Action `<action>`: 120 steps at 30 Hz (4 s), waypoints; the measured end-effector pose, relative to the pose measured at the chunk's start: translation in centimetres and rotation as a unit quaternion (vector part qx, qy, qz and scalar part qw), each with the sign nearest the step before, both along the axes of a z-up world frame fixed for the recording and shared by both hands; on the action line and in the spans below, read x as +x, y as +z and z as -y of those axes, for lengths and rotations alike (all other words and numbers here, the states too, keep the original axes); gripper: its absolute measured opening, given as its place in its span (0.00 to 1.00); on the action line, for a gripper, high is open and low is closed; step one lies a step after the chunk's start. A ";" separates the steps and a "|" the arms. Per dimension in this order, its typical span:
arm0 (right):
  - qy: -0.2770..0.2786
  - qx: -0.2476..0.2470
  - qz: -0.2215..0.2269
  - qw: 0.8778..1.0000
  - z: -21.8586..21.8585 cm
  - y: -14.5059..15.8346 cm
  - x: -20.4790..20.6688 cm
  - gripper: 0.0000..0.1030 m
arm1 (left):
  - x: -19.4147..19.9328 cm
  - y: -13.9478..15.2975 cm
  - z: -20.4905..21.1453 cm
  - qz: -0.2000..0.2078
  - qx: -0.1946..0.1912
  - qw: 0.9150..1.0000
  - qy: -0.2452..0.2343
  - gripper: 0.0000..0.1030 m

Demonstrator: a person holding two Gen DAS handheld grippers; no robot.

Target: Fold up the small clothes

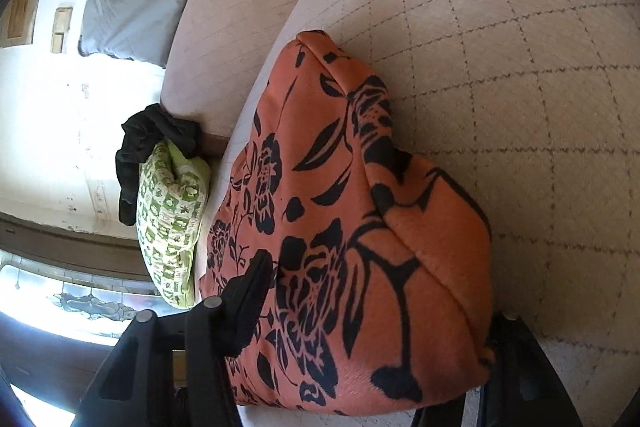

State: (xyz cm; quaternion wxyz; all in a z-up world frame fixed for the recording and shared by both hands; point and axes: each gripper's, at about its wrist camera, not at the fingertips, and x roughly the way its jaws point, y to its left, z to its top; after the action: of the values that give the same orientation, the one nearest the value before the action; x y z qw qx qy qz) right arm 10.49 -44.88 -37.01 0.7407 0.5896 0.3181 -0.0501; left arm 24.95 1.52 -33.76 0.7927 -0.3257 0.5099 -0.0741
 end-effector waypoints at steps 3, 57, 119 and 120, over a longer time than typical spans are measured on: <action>0.004 -0.019 -0.019 1.000 0.2 -0.3 0.0 0.30 | 0.0 0.2 0.4 0.009 0.025 1.000 -0.004 0.39; 0.052 -0.214 -0.029 0.975 -4.3 3.6 -7.6 0.22 | -6.3 3.7 -3.6 0.004 0.071 0.995 -0.070 0.47; -0.018 -0.193 -0.026 0.981 -0.3 3.8 -7.1 0.22 | -5.1 1.8 3.9 0.025 0.029 0.996 -0.075 0.11; -0.015 -0.168 -0.041 0.985 0.1 2.8 -7.0 0.24 | -5.1 1.2 4.0 0.018 0.038 0.996 -0.073 0.12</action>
State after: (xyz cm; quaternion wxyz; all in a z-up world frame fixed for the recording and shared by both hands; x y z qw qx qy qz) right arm 3.54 -44.97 -34.20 0.8145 0.4592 0.3267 -0.1380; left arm 19.87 -2.45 -32.56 0.8061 -0.2560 0.5201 -0.1186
